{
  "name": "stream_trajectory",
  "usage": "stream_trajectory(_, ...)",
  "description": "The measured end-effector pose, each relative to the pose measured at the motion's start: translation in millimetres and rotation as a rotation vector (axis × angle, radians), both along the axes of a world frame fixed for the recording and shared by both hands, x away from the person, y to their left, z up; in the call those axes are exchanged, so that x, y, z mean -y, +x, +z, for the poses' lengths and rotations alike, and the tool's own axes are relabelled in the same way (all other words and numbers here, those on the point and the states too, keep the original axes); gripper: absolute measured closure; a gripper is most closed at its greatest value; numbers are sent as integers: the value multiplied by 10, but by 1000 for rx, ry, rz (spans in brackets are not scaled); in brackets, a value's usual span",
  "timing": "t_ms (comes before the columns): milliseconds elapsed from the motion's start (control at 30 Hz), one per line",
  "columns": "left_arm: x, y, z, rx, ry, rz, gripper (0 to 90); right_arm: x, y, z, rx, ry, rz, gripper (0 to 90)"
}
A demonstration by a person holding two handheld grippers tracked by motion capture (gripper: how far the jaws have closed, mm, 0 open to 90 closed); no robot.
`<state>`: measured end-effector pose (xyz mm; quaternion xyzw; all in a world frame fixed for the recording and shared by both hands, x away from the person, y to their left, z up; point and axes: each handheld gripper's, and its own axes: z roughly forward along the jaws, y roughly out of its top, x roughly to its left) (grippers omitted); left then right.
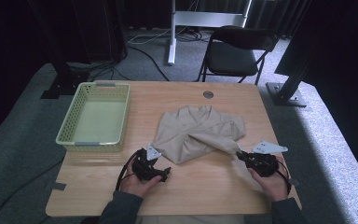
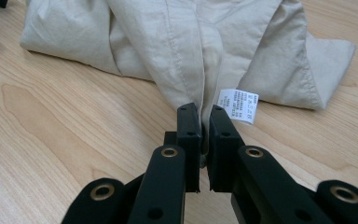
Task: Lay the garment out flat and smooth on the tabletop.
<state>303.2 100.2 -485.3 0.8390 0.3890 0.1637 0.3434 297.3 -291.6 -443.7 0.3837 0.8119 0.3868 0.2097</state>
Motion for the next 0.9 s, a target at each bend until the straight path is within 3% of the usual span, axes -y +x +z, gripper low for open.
stream_trajectory(900, 0, 0, 0, 0, 0, 0, 110, 170, -52, 2, -5, 9, -29, 847)
